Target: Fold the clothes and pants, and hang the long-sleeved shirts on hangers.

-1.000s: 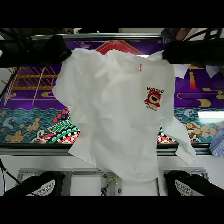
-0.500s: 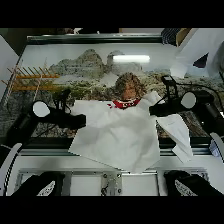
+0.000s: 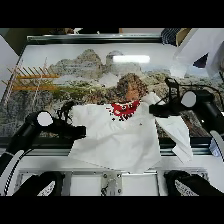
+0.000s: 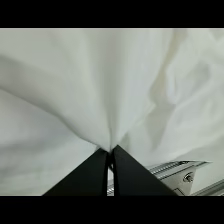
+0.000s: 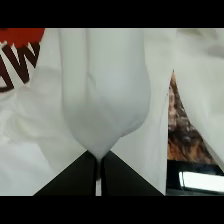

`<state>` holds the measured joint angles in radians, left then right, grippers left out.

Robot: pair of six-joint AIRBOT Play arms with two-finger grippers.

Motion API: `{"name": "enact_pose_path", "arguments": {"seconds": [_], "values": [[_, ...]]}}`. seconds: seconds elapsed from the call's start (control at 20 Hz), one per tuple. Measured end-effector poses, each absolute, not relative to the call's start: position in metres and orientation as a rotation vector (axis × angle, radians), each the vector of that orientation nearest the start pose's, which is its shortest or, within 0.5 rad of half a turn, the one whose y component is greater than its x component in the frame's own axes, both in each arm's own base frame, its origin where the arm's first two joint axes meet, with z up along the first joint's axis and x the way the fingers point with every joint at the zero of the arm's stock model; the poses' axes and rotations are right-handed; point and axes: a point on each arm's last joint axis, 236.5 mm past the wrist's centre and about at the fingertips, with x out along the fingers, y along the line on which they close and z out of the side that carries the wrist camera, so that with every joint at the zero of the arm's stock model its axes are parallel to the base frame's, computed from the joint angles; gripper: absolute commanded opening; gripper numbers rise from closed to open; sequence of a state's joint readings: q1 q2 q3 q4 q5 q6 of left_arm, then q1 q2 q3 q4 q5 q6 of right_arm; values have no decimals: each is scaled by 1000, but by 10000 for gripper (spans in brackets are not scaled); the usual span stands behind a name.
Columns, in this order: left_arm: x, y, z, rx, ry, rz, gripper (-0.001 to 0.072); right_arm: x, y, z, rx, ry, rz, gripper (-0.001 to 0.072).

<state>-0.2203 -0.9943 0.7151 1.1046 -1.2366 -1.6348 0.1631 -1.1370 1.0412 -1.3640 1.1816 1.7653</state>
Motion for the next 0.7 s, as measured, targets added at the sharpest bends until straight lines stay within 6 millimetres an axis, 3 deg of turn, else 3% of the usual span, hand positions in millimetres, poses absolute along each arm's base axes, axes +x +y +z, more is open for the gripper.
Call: {"name": "enact_pose_path", "arguments": {"seconds": [0.1,0.15,0.25,0.3,0.4,0.5,0.6,0.7], "values": [[230,-148,-29,-344,1563,-352,15,369,105,19,296,1278,96,29],[236,-146,-30,-347,1565,-346,15,387,107,16,317,1267,82,80],[248,-141,-33,-363,1572,-328,15,421,112,8,344,1244,65,518],[253,-139,-34,-371,1574,-319,15,437,114,4,353,1227,61,554],[260,-134,-37,-386,1579,-303,15,465,119,6,361,1171,74,554],[264,-130,-40,-396,1585,-291,15,488,121,20,308,1088,123,552],[266,-128,-42,-403,1589,-284,15,498,121,40,216,1022,181,510],[267,-127,-43,-406,1591,-280,15,495,120,58,114,988,239,510]]}}
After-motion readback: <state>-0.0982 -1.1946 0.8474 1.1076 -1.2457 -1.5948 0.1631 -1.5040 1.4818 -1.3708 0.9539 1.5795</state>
